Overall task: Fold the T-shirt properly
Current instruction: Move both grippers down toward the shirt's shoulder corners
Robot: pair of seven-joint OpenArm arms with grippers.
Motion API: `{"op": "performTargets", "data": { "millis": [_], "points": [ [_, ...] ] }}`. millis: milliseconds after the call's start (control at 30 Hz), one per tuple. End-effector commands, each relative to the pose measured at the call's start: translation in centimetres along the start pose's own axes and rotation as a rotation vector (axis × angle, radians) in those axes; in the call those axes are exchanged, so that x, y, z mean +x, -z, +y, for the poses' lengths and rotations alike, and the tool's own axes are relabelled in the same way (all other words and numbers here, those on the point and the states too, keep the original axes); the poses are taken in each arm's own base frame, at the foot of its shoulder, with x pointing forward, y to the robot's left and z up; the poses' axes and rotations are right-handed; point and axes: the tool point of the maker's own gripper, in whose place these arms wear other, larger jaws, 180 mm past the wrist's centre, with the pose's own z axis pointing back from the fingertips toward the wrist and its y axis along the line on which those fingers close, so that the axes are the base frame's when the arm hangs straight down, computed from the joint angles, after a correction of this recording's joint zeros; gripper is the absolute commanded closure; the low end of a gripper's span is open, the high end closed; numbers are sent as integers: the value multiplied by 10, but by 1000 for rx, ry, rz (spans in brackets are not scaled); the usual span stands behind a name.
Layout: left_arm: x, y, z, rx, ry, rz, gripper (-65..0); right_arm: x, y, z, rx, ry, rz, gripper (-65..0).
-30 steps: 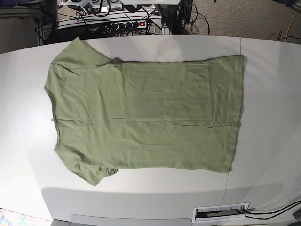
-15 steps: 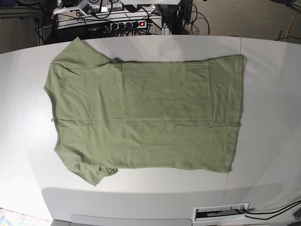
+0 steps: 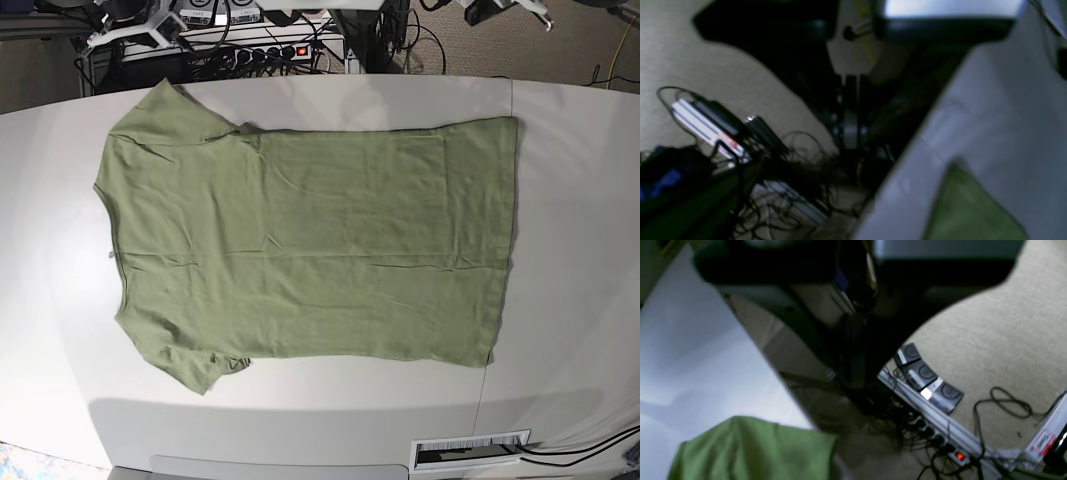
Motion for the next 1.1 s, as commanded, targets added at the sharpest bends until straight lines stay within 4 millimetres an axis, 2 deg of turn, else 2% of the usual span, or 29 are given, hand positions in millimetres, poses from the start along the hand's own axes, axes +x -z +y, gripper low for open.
{"op": "performTargets", "data": {
  "millis": [0, 267, 600, 667, 733, 800, 900, 1000, 1067],
  "points": [
    [11, -2, 8, 30, 12, -39, 0, 6, -4, -6, -17, -6, -19, 0],
    [35, 13, 41, 145, 122, -117, 0, 11, -8, -27, -111, -116, -16, 0],
    [60, 30, 81, 256, 218, -203, 0, 22, -1, -57, -220, -148, -19, 0],
    [58, 36, 87, 250, 202, -207, -21, 21, -1, -63, -247, -170, -3, 0],
    [51, 46, 92, 238, 205, -197, -104, 21, -2, -67, -272, -206, 7, 0],
    [44, 55, 94, 212, 216, -183, -153, 18, -3, -70, -286, -222, 24, 0],
    [28, 66, 88, 134, 263, -144, -160, 17, -3, -71, -287, -222, 29, 0],
    [13, 74, 86, 74, 317, -111, -161, 17, -3, -71, -289, -224, 30, -88],
    [7, 78, 80, 17, 333, -115, -188, 16, -3, -72, -296, -232, 38, -111]
  ]
}}
